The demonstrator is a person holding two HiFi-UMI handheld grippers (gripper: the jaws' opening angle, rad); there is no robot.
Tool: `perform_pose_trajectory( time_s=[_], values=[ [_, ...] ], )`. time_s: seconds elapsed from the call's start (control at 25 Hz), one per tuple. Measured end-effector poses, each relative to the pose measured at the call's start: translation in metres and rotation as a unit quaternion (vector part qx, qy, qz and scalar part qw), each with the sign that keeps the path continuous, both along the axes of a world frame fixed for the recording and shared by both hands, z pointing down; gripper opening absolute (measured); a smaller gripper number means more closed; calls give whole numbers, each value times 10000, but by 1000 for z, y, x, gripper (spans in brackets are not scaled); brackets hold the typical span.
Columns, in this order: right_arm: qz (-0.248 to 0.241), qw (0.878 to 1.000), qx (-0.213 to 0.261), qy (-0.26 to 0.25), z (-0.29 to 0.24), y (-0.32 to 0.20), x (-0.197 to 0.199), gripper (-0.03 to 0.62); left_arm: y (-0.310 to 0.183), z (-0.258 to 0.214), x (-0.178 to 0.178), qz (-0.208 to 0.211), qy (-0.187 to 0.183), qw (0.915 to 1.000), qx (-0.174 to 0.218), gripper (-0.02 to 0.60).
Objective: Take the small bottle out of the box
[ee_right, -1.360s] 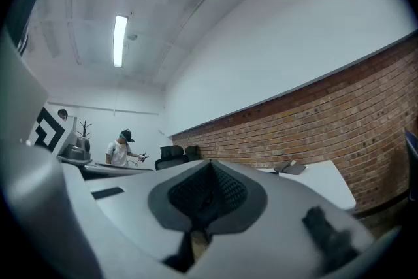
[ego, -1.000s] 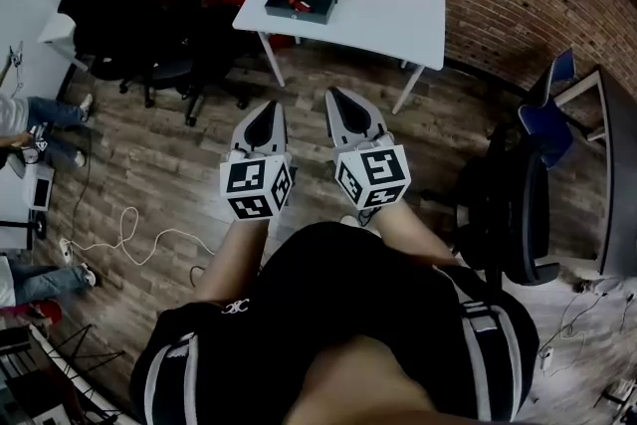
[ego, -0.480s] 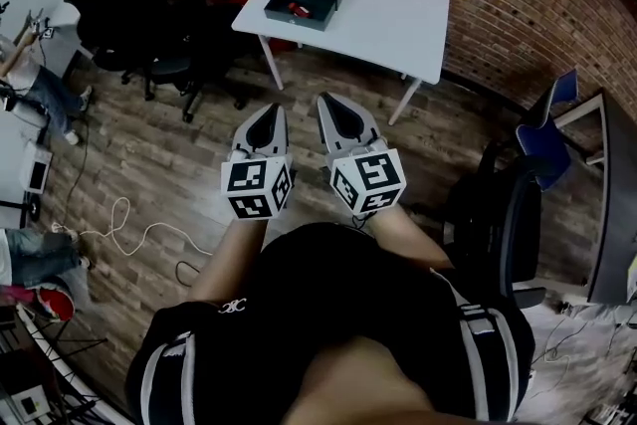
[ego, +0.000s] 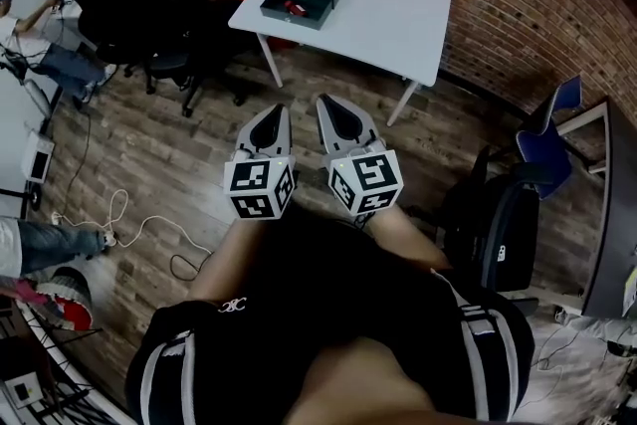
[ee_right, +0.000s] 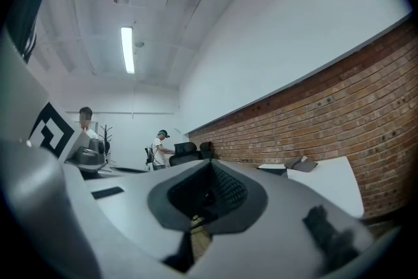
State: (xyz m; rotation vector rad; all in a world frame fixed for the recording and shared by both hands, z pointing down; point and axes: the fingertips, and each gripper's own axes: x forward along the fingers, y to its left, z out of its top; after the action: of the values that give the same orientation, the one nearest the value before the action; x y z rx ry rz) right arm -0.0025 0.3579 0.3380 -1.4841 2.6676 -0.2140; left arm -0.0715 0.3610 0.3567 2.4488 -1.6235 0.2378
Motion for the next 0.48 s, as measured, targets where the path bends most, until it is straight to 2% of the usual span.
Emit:
perform_pose_trajectory(
  time_s=[0.48],
  values=[
    [192,9998,-3,7,7,-25,14,30,-26,9,12,161,27,9999,12,12]
  ],
)
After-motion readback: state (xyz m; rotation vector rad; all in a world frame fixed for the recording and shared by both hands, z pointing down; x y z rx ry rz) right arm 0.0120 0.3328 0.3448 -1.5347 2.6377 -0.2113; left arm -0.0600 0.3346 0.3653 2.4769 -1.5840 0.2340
